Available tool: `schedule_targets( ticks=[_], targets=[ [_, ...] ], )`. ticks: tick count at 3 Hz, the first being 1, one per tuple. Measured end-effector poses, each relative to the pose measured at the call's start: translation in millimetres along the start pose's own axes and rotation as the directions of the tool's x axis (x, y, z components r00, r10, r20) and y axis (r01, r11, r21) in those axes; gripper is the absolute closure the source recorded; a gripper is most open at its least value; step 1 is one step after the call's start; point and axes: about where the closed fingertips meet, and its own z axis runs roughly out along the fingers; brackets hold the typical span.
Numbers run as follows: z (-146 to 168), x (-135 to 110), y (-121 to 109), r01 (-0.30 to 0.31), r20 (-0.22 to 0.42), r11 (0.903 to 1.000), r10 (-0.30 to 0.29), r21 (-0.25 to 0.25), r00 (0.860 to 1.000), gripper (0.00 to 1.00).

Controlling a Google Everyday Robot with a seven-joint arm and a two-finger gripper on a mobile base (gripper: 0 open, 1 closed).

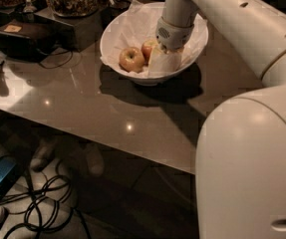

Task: Pick apple from white bowl

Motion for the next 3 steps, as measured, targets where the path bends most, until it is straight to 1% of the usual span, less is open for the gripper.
schedule_targets(
  ticks=[1, 2, 3],
  targets=[
    [-13, -1, 5, 0.024, 0.045, 0.9996, -0.025, 0.016, 0.999, 1.00],
    [-34, 4, 15, 0.068, 0.091, 0.9973, -0.070, 0.026, 0.993, 1.00],
    [-50, 6, 24, 0.120, 0.116, 0.9927, -0.121, 0.015, 0.986, 1.00]
  ],
)
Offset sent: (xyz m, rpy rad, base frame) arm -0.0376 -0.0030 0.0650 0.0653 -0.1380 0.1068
